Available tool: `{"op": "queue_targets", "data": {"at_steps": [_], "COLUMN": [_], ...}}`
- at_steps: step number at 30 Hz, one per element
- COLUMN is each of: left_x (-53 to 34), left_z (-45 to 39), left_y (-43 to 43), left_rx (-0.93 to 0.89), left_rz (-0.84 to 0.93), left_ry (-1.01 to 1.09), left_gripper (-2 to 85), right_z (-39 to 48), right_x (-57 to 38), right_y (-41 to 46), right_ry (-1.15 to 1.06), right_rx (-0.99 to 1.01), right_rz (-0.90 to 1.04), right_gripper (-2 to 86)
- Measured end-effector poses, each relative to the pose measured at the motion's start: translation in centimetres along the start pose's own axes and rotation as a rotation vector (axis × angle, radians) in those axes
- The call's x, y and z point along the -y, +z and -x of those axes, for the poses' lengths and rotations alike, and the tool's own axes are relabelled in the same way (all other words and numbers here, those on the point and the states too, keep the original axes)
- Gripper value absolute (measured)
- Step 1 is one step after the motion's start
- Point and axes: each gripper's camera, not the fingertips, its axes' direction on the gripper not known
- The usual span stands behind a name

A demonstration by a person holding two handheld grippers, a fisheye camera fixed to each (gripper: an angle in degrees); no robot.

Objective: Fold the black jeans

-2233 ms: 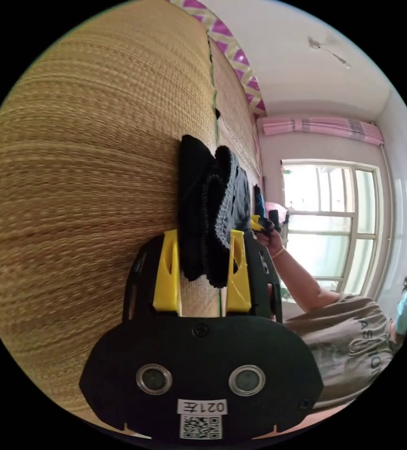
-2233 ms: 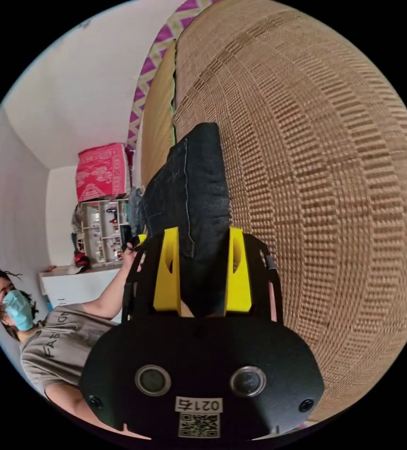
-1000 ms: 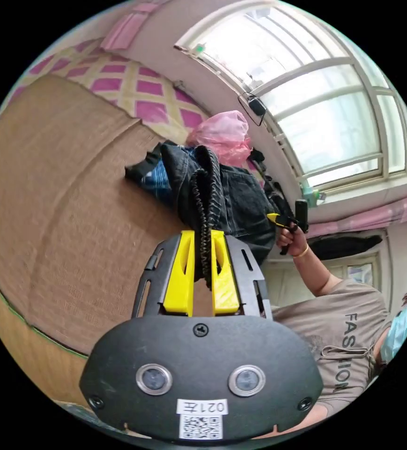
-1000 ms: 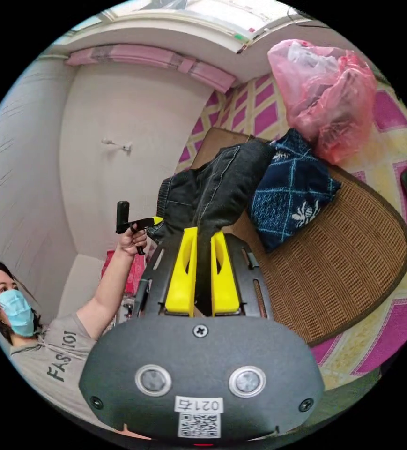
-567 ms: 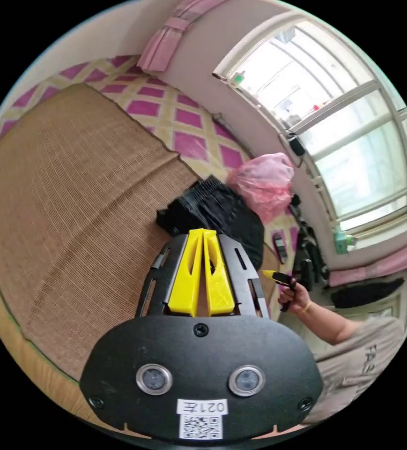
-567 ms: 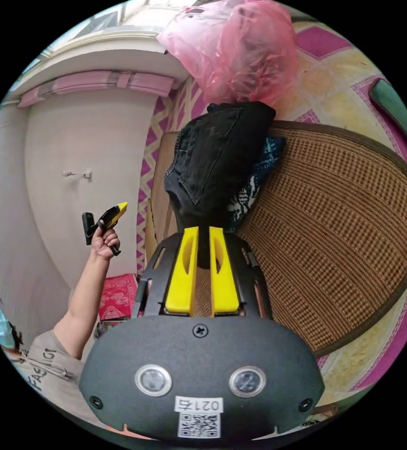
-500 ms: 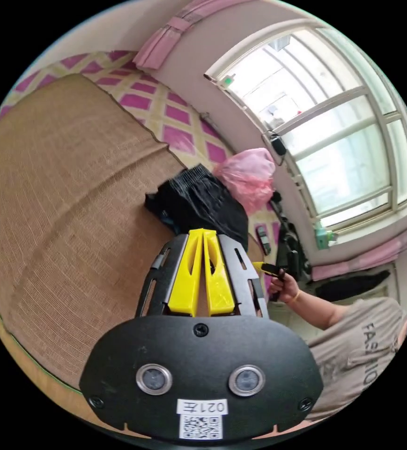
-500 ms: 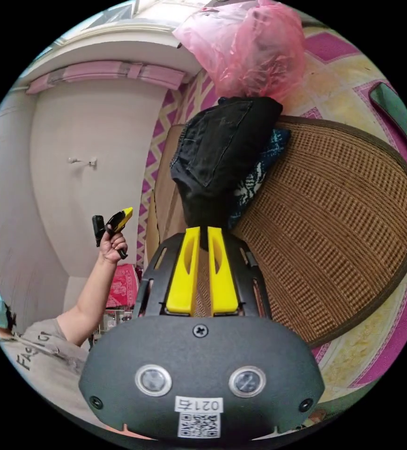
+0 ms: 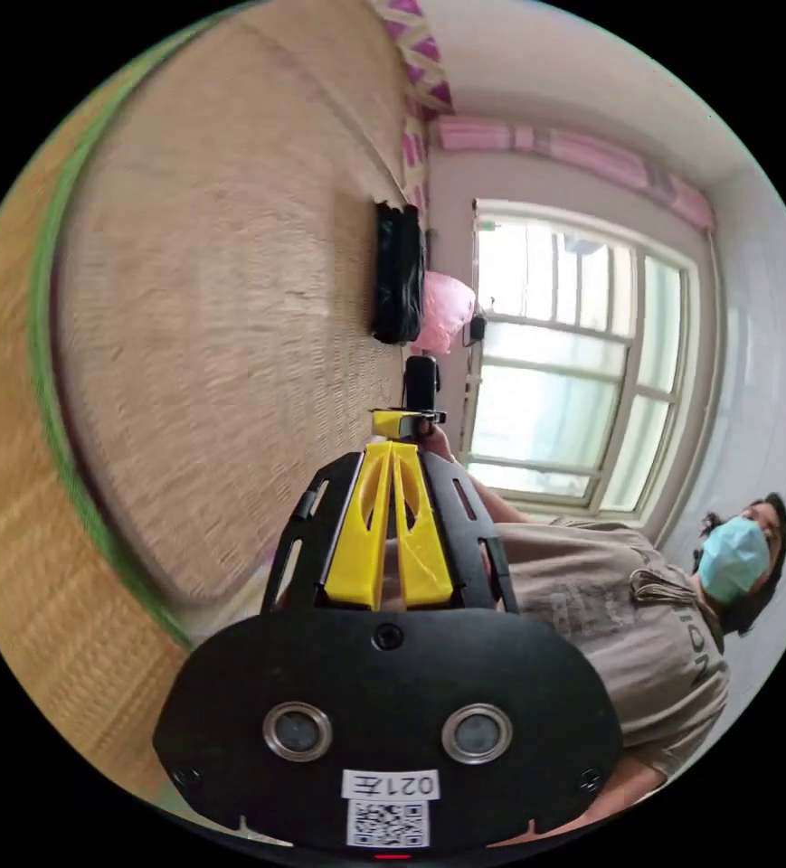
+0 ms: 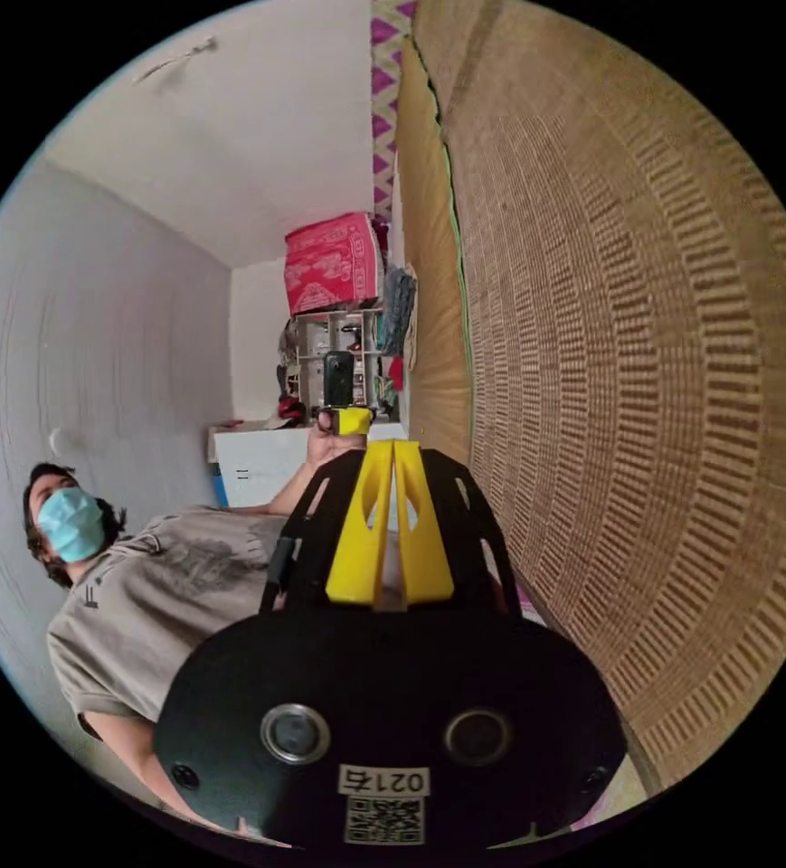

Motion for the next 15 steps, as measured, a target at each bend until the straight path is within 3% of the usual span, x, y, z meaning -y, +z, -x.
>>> {"op": "queue_targets", "data": {"at_steps": [5,7,8,10,15], "left_x": [-9.0,-11.8,-12.3,-14.3,-17.2], "left_z": [11.7,16.9,17.8,20.4,22.5], "left_y": [-8.3,-11.0,-11.4,-12.3,-14.0], "left_rx": [-0.006,-0.049,-0.088,-0.345,-0.313], "left_rz": [-0.174,-0.245,-0.249,-0.273,-0.255], "left_ry": [-0.206,-0.313,-0.299,-0.158,-0.201], "left_gripper": [-1.0,-0.9,-0.9,-0.9,-0.9], "right_z": [-6.9,-7.9,-7.6,-7.1,-5.7], "right_x": [2.1,2.4,2.7,3.2,3.5], "right_y": [9.6,10.7,11.1,11.4,11.9], "right_ry": [0.199,0.2,0.216,0.213,0.235], "right_rx": [0.089,0.051,-0.006,-0.001,0.099], "right_rz": [0.207,0.181,0.17,0.168,0.233], "right_gripper": [-0.8,-0.9,-0.9,-0.9,-0.7]}}
